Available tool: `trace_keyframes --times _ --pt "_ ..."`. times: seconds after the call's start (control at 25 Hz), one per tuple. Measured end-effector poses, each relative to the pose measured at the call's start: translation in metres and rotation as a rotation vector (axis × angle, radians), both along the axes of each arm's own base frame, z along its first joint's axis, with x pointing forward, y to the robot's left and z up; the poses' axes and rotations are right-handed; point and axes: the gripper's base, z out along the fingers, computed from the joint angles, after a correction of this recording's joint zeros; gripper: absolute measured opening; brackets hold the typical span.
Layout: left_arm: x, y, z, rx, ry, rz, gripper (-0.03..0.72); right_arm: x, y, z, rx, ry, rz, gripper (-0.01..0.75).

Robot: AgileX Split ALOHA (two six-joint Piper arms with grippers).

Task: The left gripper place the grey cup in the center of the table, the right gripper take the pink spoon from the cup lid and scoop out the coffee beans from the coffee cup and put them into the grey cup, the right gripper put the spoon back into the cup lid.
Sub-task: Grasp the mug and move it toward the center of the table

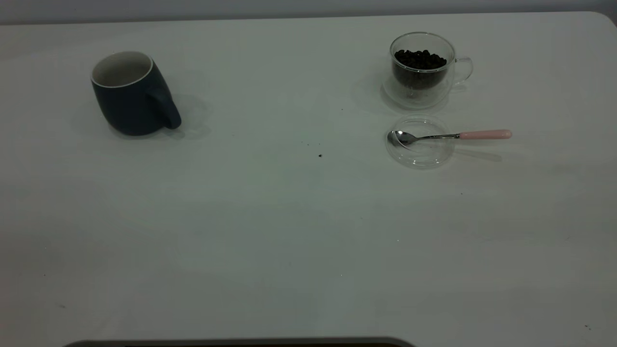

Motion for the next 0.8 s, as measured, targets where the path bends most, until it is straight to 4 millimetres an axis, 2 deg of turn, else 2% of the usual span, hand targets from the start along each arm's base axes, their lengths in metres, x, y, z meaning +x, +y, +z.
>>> trace_keyframes --times 0.68,0.8 --pt "0.0 0.0 0.0 0.001 0.0 -0.001 0.567 0.0 0.0 0.0 0.0 0.0 0.0 0.574" --pt "0.0068 -0.0002 0.0074 -0.005 0.038 0.01 0.567 0.0 0.0 0.0 0.0 0.0 0.0 0.574"
